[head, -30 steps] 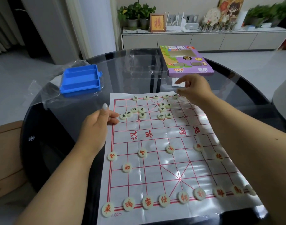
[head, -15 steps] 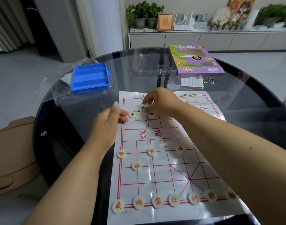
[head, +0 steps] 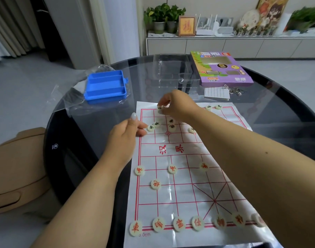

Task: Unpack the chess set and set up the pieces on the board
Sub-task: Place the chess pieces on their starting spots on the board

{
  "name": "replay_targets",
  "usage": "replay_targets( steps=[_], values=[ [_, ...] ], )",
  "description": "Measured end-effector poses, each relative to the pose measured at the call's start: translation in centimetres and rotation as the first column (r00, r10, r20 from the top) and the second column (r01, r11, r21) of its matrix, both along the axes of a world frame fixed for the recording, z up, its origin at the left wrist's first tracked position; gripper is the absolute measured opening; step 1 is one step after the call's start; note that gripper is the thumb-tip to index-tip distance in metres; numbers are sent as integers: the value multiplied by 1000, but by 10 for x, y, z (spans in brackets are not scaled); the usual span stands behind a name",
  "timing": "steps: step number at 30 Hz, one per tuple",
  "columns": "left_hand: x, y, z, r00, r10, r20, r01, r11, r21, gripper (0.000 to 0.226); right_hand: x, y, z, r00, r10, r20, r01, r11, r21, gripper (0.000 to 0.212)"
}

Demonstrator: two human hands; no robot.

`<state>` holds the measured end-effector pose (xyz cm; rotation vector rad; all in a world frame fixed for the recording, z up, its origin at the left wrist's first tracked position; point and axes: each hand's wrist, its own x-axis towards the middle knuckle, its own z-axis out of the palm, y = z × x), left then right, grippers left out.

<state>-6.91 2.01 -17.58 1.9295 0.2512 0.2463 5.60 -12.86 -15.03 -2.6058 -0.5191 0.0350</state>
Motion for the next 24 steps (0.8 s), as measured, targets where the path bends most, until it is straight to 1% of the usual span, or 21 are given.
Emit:
replay_targets(
  steps=[3, 7, 12, 15, 18, 21, 24],
  values=[
    [0, 0, 1, 1000, 4, -6, -4, 1000, 7, 49, 8, 12, -2, 998, -2, 59, 4, 999, -42, 23],
    [0, 0, 1, 1000, 3, -5, -3, 1000, 24, 47, 14, 19, -11, 998, -26, 60, 31, 996, -84, 24],
    [0, 0, 1, 1000, 4, -9, -4, 1000, 16, 47, 16, 21, -15, 994, -58, 92, 64, 996, -61, 22],
    [0, 0, 2, 1000, 0, -7, 0, 1000, 9, 48, 16, 19, -13, 995, -46, 91, 52, 997, -61, 26],
    [0, 1, 2, 1000, 0, -8, 0, 1000, 0, 48, 16, 11, -9, 997, -35, 70, 36, 999, -7, 29],
    [1, 1, 2, 1000, -4, -12, 4, 1000, -21, 48, 12, -4, 0, 999, -24, 36, 22, 998, 64, 26],
    [0, 0, 2, 1000, -7, -13, 7, 999, -37, 47, 3, -18, 6, 998, 48, -34, -44, 993, 107, 23]
  ],
)
